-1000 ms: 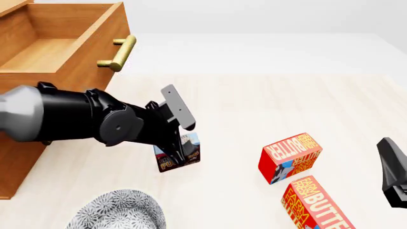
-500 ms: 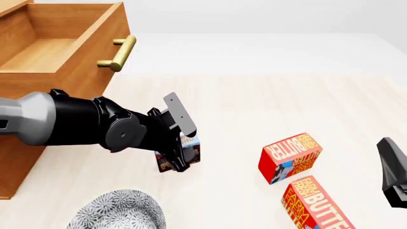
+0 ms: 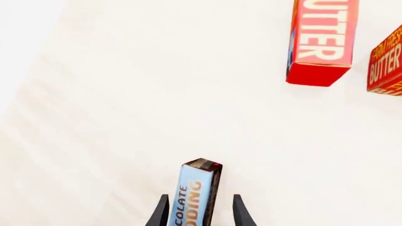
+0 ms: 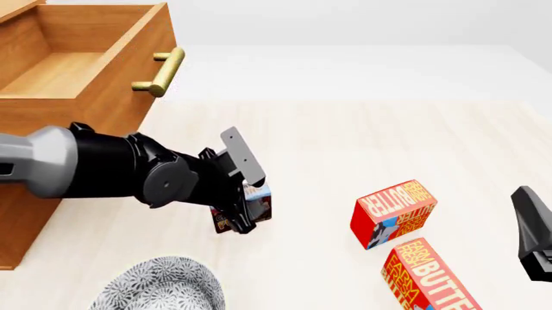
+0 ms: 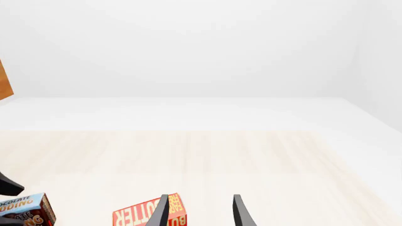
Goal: Put the chocolate pudding in the top drawer of the cabinet and close it.
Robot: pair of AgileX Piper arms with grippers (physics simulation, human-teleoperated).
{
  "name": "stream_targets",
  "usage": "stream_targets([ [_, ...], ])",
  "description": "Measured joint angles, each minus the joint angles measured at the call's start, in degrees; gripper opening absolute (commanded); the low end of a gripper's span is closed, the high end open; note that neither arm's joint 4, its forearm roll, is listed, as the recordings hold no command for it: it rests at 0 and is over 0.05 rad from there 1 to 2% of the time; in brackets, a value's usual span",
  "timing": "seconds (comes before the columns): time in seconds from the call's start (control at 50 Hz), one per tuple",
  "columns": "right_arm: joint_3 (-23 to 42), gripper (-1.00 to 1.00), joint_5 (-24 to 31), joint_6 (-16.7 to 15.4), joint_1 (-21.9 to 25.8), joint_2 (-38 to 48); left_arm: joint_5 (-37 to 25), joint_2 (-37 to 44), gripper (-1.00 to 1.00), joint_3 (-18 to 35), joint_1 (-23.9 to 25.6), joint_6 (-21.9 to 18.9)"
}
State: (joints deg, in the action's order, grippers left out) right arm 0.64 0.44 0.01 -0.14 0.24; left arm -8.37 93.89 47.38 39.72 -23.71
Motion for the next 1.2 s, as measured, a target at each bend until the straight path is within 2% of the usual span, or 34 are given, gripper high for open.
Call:
stream_targets([
  [0.58, -0.01, 1.00, 0.02, 0.00, 0.00, -0.02, 1.33, 1.21, 1.00, -0.91, -1.09, 0.06],
  [1.12, -0.04, 1.00, -0.13, 0.00, 0.01, 0.10, 1.84, 2.29, 1.00, -0.52, -1.06, 1.73],
  [1.14, -0.04, 1.00, -0.13, 0.00, 0.01, 0.11, 1.87, 2.34, -1.00, -0.52, -1.05, 1.78],
  [1.2, -0.04, 1.00, -0.15, 0.00, 0.01, 0.12, 2.20, 1.98, -1.00, -0.31, -1.38, 2.43],
])
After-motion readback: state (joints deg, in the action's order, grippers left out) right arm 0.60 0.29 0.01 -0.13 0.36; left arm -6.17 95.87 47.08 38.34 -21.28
